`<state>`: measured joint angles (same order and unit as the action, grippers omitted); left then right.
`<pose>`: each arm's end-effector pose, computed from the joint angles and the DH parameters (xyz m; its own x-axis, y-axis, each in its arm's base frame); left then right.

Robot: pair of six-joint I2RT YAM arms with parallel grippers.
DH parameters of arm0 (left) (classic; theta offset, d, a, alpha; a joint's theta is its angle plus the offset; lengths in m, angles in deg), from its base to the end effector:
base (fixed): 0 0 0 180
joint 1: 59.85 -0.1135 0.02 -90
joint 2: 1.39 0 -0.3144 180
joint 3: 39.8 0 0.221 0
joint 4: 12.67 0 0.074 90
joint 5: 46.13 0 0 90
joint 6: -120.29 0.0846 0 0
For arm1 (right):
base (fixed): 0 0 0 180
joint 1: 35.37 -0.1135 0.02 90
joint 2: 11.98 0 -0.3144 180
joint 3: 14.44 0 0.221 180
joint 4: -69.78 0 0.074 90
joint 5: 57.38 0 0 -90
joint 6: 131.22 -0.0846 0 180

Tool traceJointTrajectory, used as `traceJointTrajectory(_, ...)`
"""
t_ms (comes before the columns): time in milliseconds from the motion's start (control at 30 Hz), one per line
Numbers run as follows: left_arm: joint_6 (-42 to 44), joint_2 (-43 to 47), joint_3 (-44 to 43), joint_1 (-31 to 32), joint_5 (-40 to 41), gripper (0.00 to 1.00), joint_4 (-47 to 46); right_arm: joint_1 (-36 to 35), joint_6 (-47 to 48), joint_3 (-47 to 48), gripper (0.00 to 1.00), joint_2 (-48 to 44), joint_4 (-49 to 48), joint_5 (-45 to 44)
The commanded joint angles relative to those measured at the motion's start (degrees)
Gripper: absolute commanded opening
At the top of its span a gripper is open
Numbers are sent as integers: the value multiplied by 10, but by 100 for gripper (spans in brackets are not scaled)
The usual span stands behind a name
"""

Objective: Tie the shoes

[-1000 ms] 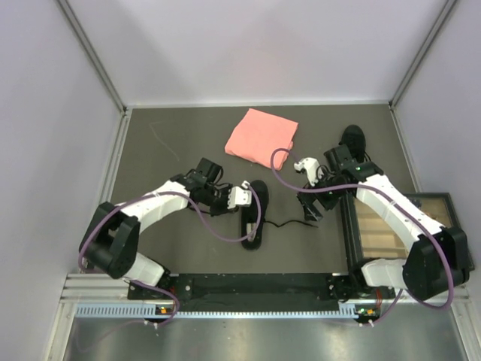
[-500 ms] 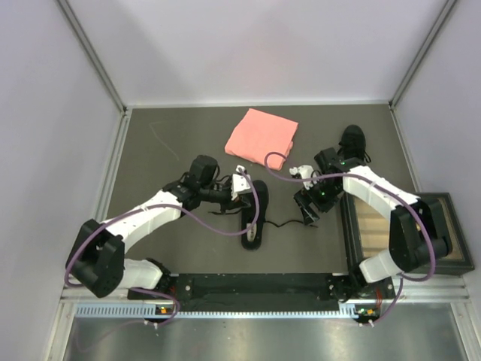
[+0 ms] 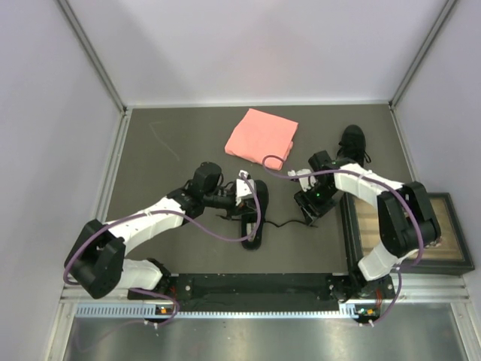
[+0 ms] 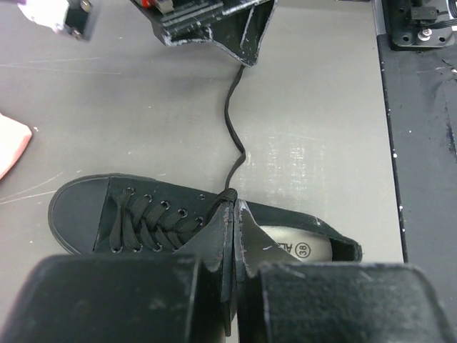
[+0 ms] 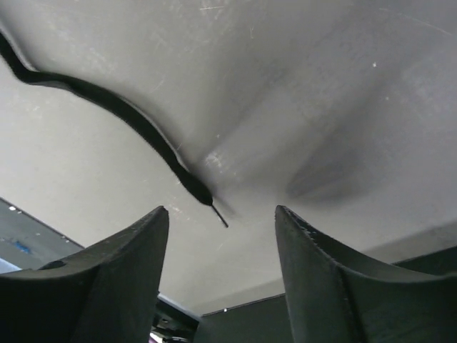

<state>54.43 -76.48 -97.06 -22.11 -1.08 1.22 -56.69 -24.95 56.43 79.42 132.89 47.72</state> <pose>0.1717 -0.2085 0.2793 -0.0079 0.3721 -0.9282 0.9990 0.0434 0.0089 0.2266 0.1121 0.1956 -0.7829 -0.5959 -0.1789 -0.6222 0.7521 0.2175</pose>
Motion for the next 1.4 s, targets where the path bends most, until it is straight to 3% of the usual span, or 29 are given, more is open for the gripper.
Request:
traceJointTrajectory(0,3,21,9,1,-8,0,-30,-22,-2,7,59,15,-22,-15)
traceJointTrajectory(133,13,22,10,1,-8,0,-24,-43,1,-8,58,22,-35,-21)
traceJointTrajectory(367,19,21,12,1,-9,0,-19,-80,13,-34,42,46,-61,-56)
traceJointTrajectory(400,20,21,12,1,-9,0,-19,-81,15,-35,37,49,-60,-52)
traceJointTrajectory(433,20,21,12,1,-9,0,-19,-82,17,-33,10,52,-58,-46)
traceJointTrajectory(467,22,21,14,1,-10,0,-18,-82,17,-29,0,55,-46,-40)
traceJointTrajectory(633,50,31,24,1,-22,0,-7,-41,16,56,0,7,5,43)
traceJointTrajectory(667,56,34,26,1,-23,0,-6,-29,17,101,0,-7,25,102)
traceJointTrajectory(867,100,47,34,1,-35,0,-3,-16,-17,240,0,-26,29,265)
traceJointTrajectory(1067,122,48,38,1,-42,0,-9,-61,-75,344,0,50,-13,319)
traceJointTrajectory(1367,155,68,54,1,-40,0,8,-166,-146,387,0,148,-103,319)
